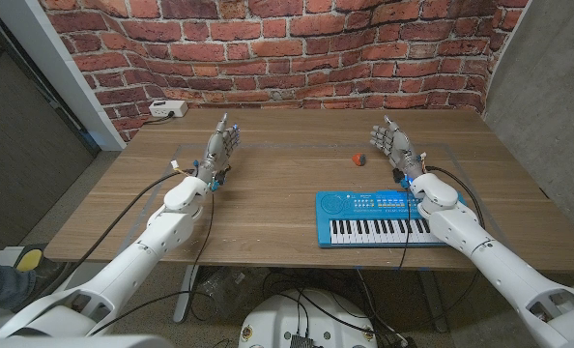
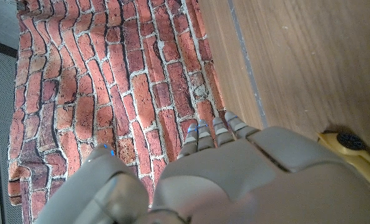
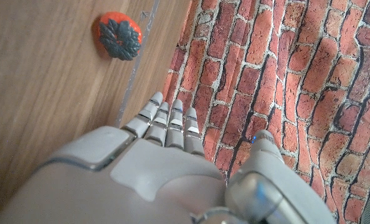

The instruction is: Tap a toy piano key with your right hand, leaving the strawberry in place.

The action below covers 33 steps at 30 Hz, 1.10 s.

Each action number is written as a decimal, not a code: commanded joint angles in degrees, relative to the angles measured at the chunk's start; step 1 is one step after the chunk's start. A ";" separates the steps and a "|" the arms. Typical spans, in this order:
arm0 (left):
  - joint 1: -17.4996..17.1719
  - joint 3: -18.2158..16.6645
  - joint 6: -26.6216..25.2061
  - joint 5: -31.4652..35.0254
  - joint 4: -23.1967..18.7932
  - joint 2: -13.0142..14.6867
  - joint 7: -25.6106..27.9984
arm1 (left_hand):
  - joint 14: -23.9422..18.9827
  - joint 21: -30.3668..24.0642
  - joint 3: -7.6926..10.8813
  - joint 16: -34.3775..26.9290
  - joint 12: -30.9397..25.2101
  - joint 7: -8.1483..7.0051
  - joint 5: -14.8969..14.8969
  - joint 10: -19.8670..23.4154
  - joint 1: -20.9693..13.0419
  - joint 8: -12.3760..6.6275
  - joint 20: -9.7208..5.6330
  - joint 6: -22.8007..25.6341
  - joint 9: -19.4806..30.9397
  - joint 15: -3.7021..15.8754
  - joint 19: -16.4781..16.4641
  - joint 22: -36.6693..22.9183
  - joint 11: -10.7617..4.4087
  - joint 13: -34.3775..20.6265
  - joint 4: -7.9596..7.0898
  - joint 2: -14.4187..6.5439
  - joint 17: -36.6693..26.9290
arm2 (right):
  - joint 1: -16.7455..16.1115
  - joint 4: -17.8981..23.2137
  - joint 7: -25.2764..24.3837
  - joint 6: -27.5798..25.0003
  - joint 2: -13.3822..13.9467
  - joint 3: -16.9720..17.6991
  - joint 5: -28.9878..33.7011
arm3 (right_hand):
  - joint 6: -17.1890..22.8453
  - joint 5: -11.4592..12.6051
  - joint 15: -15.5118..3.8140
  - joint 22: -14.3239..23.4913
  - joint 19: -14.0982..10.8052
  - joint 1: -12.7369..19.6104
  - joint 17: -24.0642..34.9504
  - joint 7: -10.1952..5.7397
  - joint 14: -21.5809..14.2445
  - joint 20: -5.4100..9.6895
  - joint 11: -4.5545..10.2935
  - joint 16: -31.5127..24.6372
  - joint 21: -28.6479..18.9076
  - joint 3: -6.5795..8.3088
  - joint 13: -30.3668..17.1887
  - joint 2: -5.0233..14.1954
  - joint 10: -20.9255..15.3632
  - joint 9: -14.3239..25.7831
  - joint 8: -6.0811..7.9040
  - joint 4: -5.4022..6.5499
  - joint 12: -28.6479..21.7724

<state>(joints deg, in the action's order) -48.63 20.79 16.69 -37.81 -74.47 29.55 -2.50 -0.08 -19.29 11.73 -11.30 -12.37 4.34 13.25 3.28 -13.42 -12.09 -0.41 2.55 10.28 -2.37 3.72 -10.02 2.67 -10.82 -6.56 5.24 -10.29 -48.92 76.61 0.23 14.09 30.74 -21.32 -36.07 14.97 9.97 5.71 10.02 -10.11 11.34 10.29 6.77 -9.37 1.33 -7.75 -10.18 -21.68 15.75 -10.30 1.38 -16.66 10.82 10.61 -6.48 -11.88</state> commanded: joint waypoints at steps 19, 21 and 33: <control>-3.52 -1.43 1.77 0.42 -6.00 2.99 0.25 | -0.66 -0.01 0.27 -0.27 -0.42 0.69 0.23 1.50 -0.49 -0.24 0.28 0.94 0.30 -0.25 -0.27 -0.16 -0.26 -0.11 0.13 -0.45 -0.28 | -6.68 9.82 -4.39 3.96 4.08 2.01 3.81 | 1.26 0.26 -0.47 0.14 -1.67 0.33 0.17 -0.75 -1.65 0.15 0.30 -0.77 -0.11 0.09 -0.33 -0.15 -1.58 0.12 0.73 -0.07 -0.66; -3.76 -1.45 2.24 0.85 -6.38 3.19 0.34 | -0.75 0.01 0.27 -0.29 -0.42 0.67 0.23 1.57 -0.52 -0.23 0.28 0.97 0.30 -0.29 -0.31 -0.16 -0.31 -0.11 0.14 -0.48 -0.27 | -7.23 10.33 -4.62 4.46 4.36 2.27 4.14 | 1.52 0.25 -0.67 0.15 -1.81 0.33 0.17 -0.80 -1.80 0.15 0.32 -0.81 -0.10 0.08 -0.33 -0.15 -1.67 0.14 0.84 -0.08 -0.69; -6.29 -2.14 2.35 4.35 -10.42 5.06 4.84 | -4.25 -0.50 0.13 -0.99 -1.08 0.59 0.19 4.60 -1.20 -0.44 0.46 2.93 0.32 -0.18 -4.08 -0.14 -0.13 -0.13 0.45 -1.03 -0.24 | -10.35 12.61 -5.87 6.43 5.81 4.13 5.19 | 1.54 0.25 -0.68 0.16 -2.52 0.26 0.19 -1.04 -2.43 0.23 0.42 -0.95 -0.07 0.01 -0.35 -0.15 -2.14 0.18 0.82 -0.09 -0.83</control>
<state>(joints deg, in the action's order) -53.31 19.01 18.74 -36.64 -82.20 33.41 -1.15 -3.50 -19.43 11.88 -11.89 -13.15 5.04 13.25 7.09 -14.37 -12.08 -0.01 4.75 10.45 -2.62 0.40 -10.01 2.58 -10.80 -6.40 4.30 -10.27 -56.38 86.93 -3.79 18.65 35.38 -18.75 -32.42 15.87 9.96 5.12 10.01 -12.17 11.33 10.27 5.84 -11.00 1.54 -7.33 -10.83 -21.68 15.74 -10.59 1.38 -18.29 10.80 11.26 -6.47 -12.10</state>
